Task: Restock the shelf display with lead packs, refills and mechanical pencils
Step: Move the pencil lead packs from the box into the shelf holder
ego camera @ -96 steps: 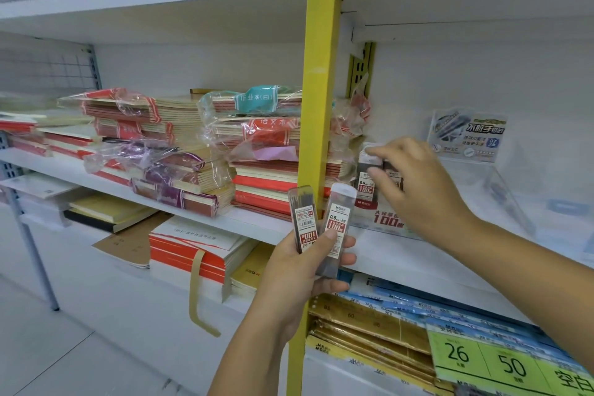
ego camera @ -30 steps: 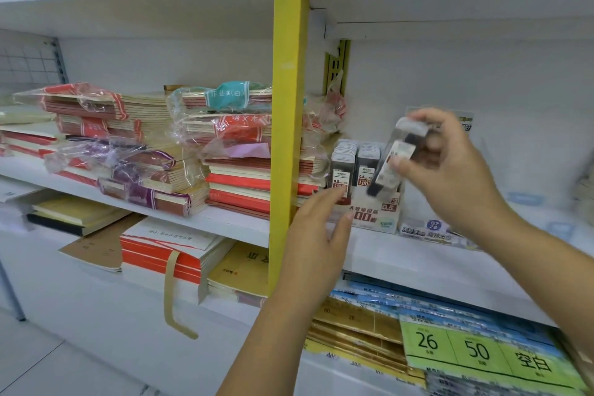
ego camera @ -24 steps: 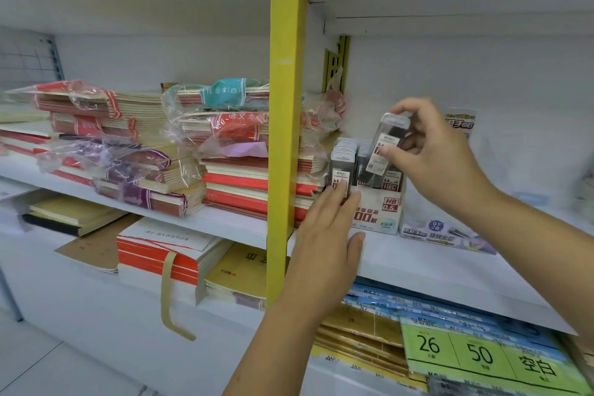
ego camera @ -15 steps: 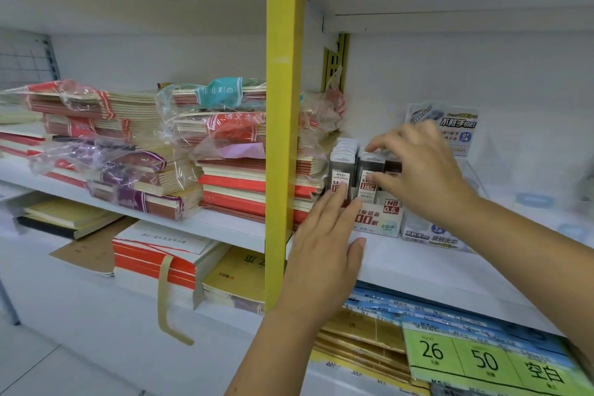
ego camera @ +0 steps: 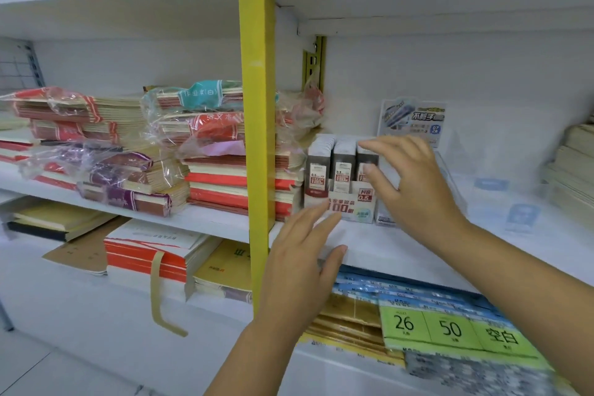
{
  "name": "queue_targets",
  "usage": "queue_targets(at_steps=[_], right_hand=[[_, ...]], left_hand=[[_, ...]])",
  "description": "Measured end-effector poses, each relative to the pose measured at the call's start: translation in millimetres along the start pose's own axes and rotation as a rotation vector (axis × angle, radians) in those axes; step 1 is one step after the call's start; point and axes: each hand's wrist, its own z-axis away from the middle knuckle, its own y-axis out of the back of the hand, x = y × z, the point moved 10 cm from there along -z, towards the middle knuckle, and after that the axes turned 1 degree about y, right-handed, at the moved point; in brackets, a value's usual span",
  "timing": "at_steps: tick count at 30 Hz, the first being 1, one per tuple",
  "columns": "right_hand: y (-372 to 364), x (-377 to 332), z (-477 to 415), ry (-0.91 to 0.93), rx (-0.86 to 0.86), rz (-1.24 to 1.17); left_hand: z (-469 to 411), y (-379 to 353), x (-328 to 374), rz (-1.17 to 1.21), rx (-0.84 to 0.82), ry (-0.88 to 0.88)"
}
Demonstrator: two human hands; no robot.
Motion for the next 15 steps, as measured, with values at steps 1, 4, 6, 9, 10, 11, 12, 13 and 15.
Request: queue_targets(at_steps=[1, 4, 6, 9, 10, 11, 12, 13, 15], right_hand=[[9.5, -7.2, 15.2, 0.005, 0.018, -0.077], [20.4, -16.2, 78.1, -0.053, -0.016, -0.336], [8.2, -4.7, 131.0, -0.185, -0.101, -0.463], [-42.9, 31.7, 240.1, -0.486, -0.39, -0.504], [-64.2, 44.1, 284.7, -0.606, -0.517, -0.519], [-83.6, 54.9, 328.5, -0.709, -0.631, -0.519], [-99.8, 63.5, 369.5, -0.789, -0.721, -0.506], [-114.0, 71.4, 407.0, -0.857, -0.797, -0.494], [-139.7, 81.5, 469.0, -0.986, -0.94, -0.502]], left_hand=[[10.9, 2.0, 7.2, 0.0, 0.02, -0.027], [56.4, -12.5, 22.8, -0.014, -0.06, -0.074], [97.2, -41.2, 19.0, 0.019, -0.259, -0.018], [184.0, -97.7, -7.1, 0.095, -0.681, 0.194], [217.8, -114.6, -17.9, 0.112, -0.805, 0.281], [250.9, -128.4, -28.9, 0.124, -0.908, 0.38], [284.2, -139.0, -39.6, 0.129, -0.997, 0.49], [315.9, -147.3, -48.9, 0.123, -1.075, 0.6], [370.2, -160.9, -60.2, 0.112, -1.208, 0.769]])
